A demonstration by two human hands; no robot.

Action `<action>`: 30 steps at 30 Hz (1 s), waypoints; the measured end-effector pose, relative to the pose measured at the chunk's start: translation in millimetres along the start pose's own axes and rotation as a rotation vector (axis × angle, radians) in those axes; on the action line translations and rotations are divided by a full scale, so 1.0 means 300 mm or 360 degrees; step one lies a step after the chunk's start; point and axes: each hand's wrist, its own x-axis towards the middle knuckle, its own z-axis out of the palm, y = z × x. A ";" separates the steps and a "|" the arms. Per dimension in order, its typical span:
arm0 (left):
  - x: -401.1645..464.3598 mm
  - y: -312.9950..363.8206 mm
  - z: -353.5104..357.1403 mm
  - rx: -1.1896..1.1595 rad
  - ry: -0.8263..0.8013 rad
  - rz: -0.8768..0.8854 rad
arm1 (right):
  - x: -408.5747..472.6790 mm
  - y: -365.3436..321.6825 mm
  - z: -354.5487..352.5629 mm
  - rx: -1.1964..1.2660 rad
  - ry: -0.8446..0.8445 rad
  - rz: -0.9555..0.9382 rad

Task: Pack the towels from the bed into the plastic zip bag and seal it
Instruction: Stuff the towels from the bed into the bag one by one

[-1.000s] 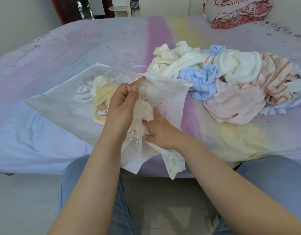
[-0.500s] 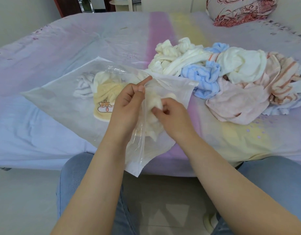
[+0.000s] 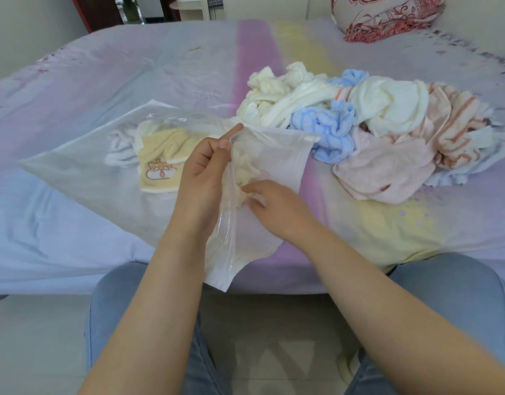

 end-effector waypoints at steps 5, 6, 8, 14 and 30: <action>-0.013 0.014 0.072 0.0053 -0.0041 -0.0054 | -0.117 0.214 -0.155 -0.0042 0.0979 0.0326; -0.013 0.015 0.081 0.0029 -0.0044 -0.0065 | -0.098 0.266 -0.190 -0.0264 0.1037 0.0471; -0.013 0.015 0.091 0.0010 -0.0035 -0.0066 | -0.059 0.352 -0.256 -0.0416 0.0884 0.0848; -0.011 -0.003 0.069 0.0012 -0.0027 -0.0076 | -0.042 0.453 -0.273 -0.0308 0.0830 0.0924; -0.011 0.008 0.070 -0.0037 0.0016 -0.0057 | -0.219 0.138 -0.230 0.0106 0.0297 0.0641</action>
